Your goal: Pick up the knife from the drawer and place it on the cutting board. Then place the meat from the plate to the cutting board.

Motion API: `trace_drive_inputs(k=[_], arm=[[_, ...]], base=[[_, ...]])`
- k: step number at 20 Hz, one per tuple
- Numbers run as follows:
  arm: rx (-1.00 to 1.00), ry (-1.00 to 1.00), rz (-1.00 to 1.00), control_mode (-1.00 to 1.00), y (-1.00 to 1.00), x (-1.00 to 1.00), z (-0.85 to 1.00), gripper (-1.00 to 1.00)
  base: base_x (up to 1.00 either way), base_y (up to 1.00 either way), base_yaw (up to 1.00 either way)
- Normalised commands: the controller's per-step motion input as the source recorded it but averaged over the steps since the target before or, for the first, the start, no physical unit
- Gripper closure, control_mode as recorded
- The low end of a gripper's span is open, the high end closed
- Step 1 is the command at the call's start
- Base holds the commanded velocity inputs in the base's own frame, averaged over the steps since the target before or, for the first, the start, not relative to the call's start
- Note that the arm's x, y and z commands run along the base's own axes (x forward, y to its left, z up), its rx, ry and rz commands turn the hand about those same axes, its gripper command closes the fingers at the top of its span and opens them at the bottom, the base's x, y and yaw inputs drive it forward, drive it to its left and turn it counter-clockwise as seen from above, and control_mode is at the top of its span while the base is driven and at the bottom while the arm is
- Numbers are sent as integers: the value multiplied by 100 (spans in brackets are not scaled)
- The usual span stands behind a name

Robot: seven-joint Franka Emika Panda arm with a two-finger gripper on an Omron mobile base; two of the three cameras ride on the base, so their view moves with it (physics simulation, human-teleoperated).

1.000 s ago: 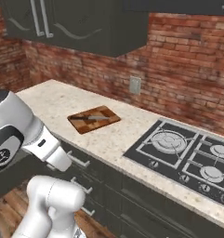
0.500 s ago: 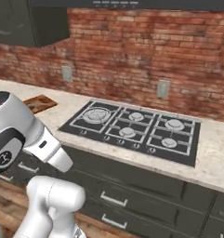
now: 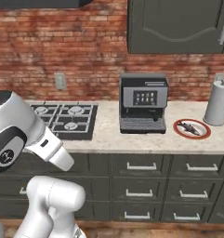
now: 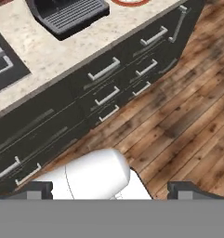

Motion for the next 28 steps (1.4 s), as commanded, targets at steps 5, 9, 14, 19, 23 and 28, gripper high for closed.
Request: trace_drive_inputs(k=[5,9,14,19,23,28], arm=[[0,0,0,100,0,0,0,-100],[0,0,0,100,0,0,0,-100],[0,0,0,100,0,0,0,-100],[0,0,0,100,0,0,0,-100],[0,0,0,100,0,0,0,-100],[0,0,0,100,0,0,0,-100]], base=[[0,-99,-39],[0,-100,-3],[27,-93,9],[37,-76,29],[38,0,44],[35,-4,51]])
